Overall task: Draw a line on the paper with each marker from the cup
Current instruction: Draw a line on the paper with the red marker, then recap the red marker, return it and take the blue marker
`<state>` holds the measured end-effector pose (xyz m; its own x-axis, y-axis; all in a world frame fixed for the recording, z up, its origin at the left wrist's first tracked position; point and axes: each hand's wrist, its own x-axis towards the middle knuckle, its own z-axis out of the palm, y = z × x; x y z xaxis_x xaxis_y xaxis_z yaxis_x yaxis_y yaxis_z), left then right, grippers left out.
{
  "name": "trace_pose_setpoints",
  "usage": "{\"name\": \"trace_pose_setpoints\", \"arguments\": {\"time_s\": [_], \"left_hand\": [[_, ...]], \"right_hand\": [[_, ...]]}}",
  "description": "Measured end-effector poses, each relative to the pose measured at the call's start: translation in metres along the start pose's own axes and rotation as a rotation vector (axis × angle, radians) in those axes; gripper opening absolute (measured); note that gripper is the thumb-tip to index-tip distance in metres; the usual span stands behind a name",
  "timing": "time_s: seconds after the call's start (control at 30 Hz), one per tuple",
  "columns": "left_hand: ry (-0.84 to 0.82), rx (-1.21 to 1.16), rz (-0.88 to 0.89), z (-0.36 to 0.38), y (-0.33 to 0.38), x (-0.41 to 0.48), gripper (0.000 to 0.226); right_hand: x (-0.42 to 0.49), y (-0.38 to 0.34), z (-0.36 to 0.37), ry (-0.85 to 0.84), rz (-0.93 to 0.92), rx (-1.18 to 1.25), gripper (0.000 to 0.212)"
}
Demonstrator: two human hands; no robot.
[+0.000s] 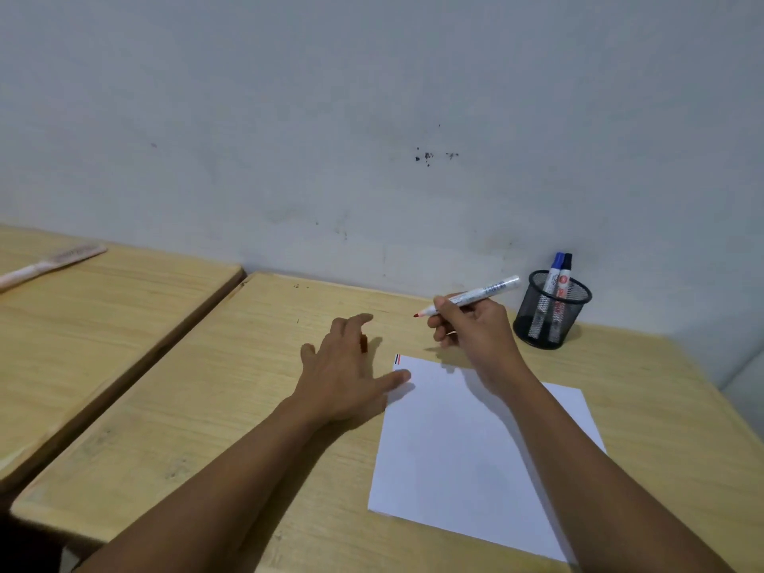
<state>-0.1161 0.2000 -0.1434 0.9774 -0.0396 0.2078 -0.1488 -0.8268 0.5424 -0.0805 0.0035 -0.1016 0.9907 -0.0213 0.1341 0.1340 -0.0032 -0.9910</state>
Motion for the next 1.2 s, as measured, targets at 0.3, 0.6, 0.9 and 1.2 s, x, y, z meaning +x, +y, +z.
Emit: {"name": "trace_pose_setpoints", "arguments": {"time_s": [0.3,0.6,0.9,1.2], "left_hand": [[-0.029,0.11,-0.127,-0.02,-0.007,0.041,0.008],[0.154,-0.596,0.007,-0.059,0.071,0.021,0.013],[-0.03,-0.934,0.174,-0.102,0.181,-0.014,0.014],[-0.064,-0.968,0.245,-0.112,0.218,-0.026,0.016]], "right_hand": [[-0.034,-0.03,-0.032,0.062,-0.022,0.005,0.026],[-0.064,-0.079,-0.065,0.141,-0.127,0.066,0.029],[-0.089,-0.149,-0.087,0.161,-0.289,0.176,0.018],[-0.105,-0.177,-0.095,0.098,-0.394,0.057,0.023]]}}
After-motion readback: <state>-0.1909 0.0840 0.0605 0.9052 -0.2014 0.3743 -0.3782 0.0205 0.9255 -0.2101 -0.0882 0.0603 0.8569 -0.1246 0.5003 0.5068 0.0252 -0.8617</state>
